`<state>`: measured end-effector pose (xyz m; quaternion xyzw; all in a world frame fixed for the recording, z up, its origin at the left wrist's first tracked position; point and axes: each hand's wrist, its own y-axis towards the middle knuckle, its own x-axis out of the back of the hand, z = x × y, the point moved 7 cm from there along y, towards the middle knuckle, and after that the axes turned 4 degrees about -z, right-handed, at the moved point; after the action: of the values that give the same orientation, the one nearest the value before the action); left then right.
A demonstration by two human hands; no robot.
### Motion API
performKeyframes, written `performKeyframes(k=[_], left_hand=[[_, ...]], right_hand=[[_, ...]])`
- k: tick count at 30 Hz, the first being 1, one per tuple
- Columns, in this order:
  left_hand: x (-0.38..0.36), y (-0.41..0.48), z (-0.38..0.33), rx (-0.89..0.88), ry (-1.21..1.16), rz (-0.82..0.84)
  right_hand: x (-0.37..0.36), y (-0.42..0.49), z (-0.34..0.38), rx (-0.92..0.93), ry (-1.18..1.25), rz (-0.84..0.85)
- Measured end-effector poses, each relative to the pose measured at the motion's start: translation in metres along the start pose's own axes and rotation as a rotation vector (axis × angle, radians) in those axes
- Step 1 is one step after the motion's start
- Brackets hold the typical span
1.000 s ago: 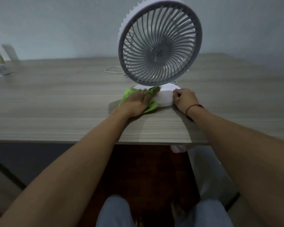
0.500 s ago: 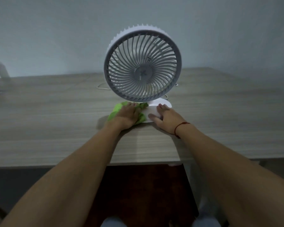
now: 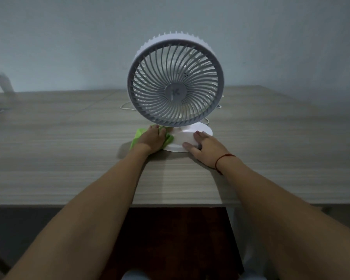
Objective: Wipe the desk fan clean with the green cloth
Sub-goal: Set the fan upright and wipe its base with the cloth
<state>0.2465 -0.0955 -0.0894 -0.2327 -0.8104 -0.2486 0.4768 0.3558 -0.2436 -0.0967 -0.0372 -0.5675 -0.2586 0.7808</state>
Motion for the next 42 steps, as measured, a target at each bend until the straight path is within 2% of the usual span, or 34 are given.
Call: performKeyframes(k=[5,8,13,20,23,26,31,34,42], left_hand=[[0.002,-0.020,-0.019,-0.110,-0.012,-0.036],[-0.001,-0.043,-0.029,-0.188,-0.026,0.002],[0.000,-0.053,-0.035,-0.232,-0.039,-0.052],[0.005,-0.010,-0.007,-0.115,0.099,0.052],[0.007,0.003,0.014,-0.051,0.170,0.025],[0.006,0.000,0.011,-0.064,0.172,0.006],[-0.003,-0.033,-0.047,-0.254,0.015,0.053],[-0.009,-0.040,-0.054,-0.240,-0.068,0.047],[0.002,-0.007,-0.028,-0.174,0.083,0.106]], right_hand=[[0.000,0.001,-0.001,-0.007,0.017,0.007],[0.000,-0.001,-0.001,-0.023,0.035,0.006],[0.006,-0.006,0.003,-0.022,0.077,-0.012],[0.010,-0.009,0.001,-0.059,0.147,-0.025],[0.011,-0.009,0.000,-0.068,0.173,-0.039],[0.010,-0.008,0.000,-0.075,0.186,-0.038],[0.013,-0.010,0.003,-0.059,0.175,-0.059],[0.015,-0.012,0.004,-0.043,0.164,-0.069],[0.012,-0.011,-0.002,-0.086,0.217,-0.038]])
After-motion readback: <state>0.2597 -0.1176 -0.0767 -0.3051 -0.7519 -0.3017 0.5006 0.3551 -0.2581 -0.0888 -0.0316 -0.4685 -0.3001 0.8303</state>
